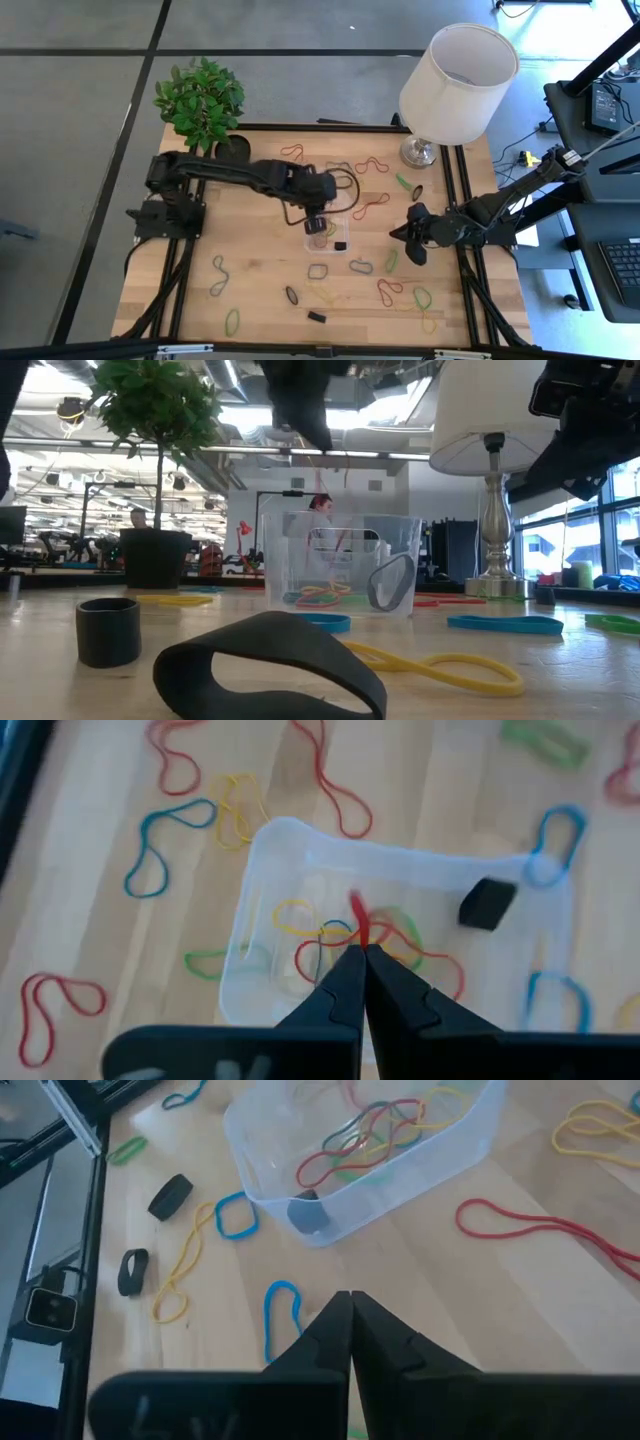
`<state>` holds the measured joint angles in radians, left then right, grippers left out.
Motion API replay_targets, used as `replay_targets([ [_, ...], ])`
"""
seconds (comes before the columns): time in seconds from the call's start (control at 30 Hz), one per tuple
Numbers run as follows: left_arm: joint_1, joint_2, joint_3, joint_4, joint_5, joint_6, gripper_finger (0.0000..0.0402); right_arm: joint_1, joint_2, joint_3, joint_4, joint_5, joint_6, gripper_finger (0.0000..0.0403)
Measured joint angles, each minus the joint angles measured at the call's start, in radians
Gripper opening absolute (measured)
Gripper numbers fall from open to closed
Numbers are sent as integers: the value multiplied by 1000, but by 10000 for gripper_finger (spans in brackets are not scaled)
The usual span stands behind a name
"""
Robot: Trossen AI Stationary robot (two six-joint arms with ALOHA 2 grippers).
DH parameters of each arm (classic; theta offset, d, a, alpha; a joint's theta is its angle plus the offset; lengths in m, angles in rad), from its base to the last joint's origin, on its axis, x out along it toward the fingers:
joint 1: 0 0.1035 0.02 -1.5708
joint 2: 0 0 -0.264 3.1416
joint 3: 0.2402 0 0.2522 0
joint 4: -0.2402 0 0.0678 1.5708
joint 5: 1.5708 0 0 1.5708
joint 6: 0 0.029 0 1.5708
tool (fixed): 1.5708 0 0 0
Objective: Pick and place rubber bands into bin
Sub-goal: Put the red rubber band into the transparent container, then put the green rubber band into the transparent container
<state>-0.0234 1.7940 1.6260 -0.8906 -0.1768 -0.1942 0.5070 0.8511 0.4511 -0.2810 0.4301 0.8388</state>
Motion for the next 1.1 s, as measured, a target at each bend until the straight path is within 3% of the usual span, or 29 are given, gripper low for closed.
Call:
replay_targets([
  [0.5, 46, 251, -1, 14, 95, 77, 9, -36, 27, 0, 10, 1, 51, 12],
  [0.9, 45, 265, 22, 21, 117, 77, 108, -36, 80, 0, 31, -2, 51, 12],
  [1.1, 45, 265, 115, -94, 115, 77, 122, -36, 84, 0, 31, -4, 47, 12],
])
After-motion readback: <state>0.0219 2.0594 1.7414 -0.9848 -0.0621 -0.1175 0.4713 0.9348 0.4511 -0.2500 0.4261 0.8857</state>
